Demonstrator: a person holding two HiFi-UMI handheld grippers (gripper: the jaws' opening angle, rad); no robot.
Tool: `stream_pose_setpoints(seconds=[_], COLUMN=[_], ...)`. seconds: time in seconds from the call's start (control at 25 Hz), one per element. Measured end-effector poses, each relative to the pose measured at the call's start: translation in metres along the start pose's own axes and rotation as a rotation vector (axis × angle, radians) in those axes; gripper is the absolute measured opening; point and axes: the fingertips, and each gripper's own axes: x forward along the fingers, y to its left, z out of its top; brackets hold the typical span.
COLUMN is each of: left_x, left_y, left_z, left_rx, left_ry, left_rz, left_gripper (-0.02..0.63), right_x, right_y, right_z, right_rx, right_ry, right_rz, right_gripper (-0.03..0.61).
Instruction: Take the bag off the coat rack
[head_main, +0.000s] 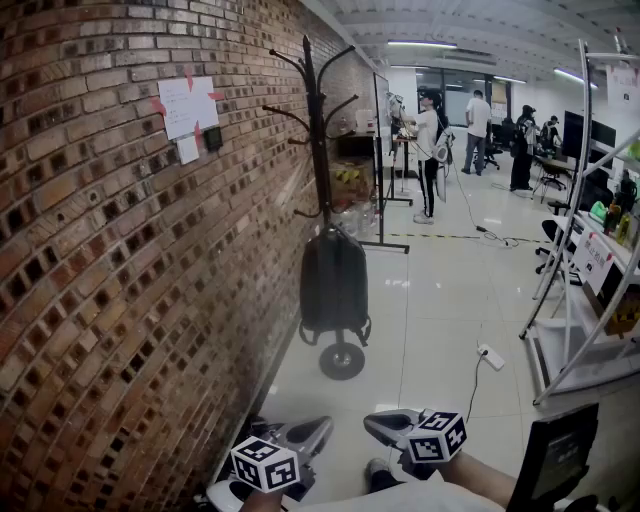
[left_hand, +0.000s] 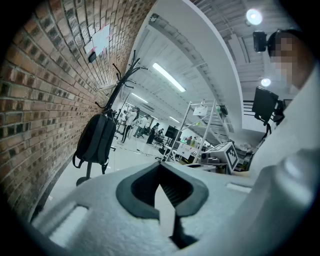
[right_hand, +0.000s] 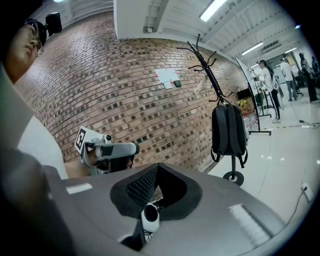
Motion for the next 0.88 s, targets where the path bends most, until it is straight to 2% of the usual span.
stream_pose_setpoints(seconds=[0.2,0.36,0.52,0.64,0.76,0.88], left_x=[0.042,0.091,0.155,0.208,0.254,0.286], left_y=[0.026,0.066,0.115,0.152,0.178,0.192], left_z=[0.024,0.038,0.06,0.089,0.127,0.155], left_rx=[-0.004,0.014,-0.012,-0.028,-0.034,0.008], left_ry=[-0.025,0.013,0.034,0.045,0.034,0.002], left_rz=[-0.083,-0.038,0.006,0.006,-0.015,-0.001], left_gripper=[0.0,0.0,0.0,0.0,0.0,0.0], right_x=[0.024,0.037,0.047,0.057,0.063,0.061], right_y=[-0.05,-0.118,-0.197,-0.254,-0.296,-0.334], right_z=[0.015,0.04,0.073,0.109,0.154,0.188], right_rx=[0.019,0.098,0.135,0.134,0.113,0.081], right_ry=[0.019,-0.022,-0.037,-0.04,-0.073,-0.111], right_rz=[0.013,-0.021,-0.039,-0.029,0.032,0.033], right_gripper=[-0.003,-0.003,-0.003,-0.003,-0.003,-0.003])
